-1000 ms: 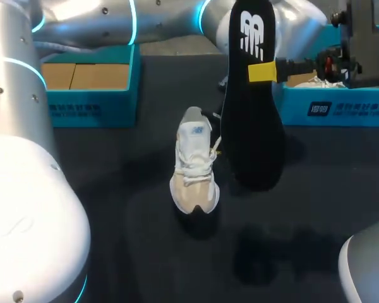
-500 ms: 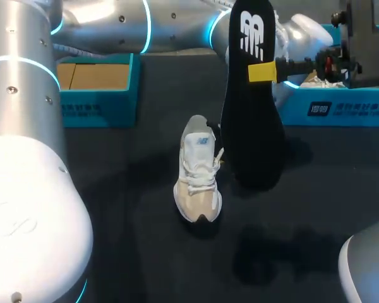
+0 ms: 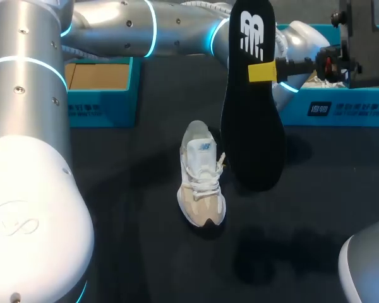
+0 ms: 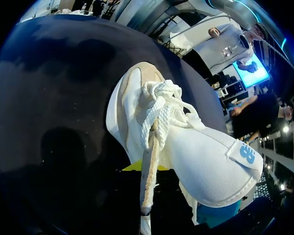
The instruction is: Take the shoe out of the shoebox, open the shoe tongue, remove and reinsert the insole, then place the shoe into the shoebox
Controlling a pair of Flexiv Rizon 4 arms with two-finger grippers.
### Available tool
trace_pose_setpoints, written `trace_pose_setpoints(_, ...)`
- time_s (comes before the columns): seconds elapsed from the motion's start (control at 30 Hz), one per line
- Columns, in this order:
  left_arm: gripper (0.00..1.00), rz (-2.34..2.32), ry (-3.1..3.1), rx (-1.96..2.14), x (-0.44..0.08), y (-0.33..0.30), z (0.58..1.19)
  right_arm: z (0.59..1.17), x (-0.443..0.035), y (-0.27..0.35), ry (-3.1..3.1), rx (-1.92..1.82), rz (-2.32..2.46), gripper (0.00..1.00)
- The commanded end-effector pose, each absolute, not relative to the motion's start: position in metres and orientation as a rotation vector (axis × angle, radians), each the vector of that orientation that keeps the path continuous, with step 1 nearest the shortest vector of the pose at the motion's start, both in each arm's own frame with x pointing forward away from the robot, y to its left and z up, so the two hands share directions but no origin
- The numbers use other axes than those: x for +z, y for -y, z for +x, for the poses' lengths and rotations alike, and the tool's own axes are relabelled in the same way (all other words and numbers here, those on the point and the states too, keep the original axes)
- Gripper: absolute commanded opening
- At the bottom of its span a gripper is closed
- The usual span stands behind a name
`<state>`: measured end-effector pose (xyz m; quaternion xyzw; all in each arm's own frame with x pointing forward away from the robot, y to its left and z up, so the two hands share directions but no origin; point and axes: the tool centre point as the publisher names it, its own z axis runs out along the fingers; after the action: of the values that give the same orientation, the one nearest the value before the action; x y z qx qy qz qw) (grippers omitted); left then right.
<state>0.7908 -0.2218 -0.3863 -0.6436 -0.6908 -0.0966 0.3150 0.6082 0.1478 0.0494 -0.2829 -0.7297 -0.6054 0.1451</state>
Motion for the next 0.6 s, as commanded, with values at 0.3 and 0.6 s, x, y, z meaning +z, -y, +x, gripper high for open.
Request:
trace_pose_setpoints(0.3,1.00,-1.743,1.819,-0.249,-0.376,0.222,0.785,0.611,0.050,-0.151,2.104,-1.738,-0.817,0.00)
trace_pose_setpoints(0.6,1.00,-1.803,1.969,-0.210,-0.326,0.218,0.794,0.611,0.050,-0.151,2.104,-1.738,-0.817,0.00)
